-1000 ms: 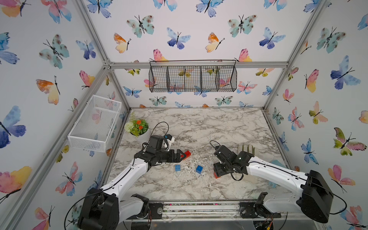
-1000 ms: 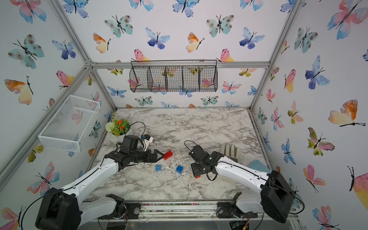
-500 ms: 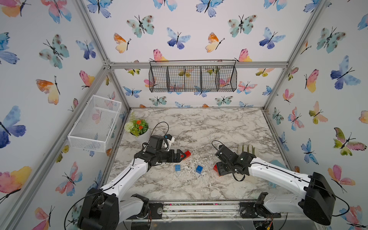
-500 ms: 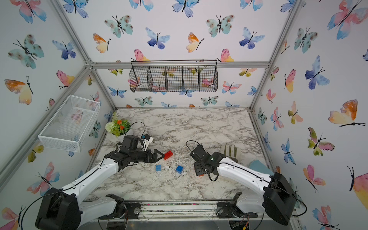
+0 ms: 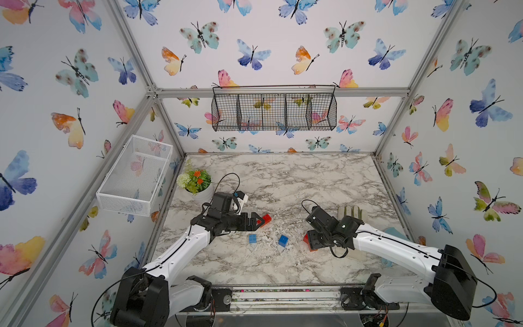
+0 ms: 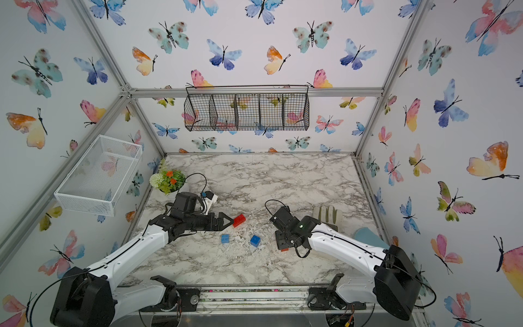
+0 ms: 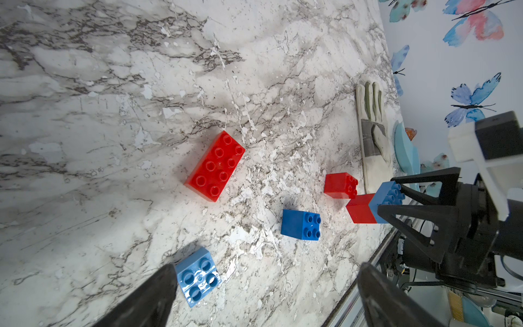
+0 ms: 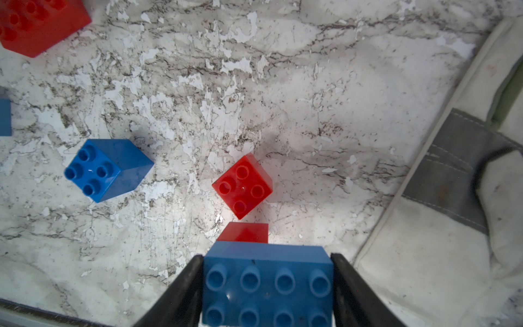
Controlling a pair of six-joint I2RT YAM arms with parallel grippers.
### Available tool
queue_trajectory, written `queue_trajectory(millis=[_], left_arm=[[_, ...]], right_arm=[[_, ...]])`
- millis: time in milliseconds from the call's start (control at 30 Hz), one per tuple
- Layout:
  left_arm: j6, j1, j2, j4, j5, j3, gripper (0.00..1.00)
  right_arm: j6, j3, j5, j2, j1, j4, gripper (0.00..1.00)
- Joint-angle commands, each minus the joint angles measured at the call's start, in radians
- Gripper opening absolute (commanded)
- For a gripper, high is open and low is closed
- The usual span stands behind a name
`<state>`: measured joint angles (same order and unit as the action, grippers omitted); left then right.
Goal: Assemble a giraffe with lego
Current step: Adjust the lego brick at the center of the board.
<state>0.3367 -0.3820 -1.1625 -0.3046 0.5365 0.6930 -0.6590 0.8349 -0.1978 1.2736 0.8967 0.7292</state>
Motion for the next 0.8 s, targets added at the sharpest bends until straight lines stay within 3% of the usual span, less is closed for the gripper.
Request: queue_trajectory(millis=[0,367,767], left_arm=[[-0.012,-0.007,0.007,-0.011,0.0,0.008,0.98],[-0.013,-0.008,0.012,-0.011,0.0,0.007,0.98],[-0.012,-0.007,0.013,-0.011,0.0,0.007,0.98]], right_arm=[[-0.085,-0.008,-0.035,0.009,0.004,0.018,0.56],[-0.185,-0.021,-0.1,0.025,0.004,-0.041,0.56],[-0.163,-0.001,-0.182,0.024,0.001,-0.027,0.58]])
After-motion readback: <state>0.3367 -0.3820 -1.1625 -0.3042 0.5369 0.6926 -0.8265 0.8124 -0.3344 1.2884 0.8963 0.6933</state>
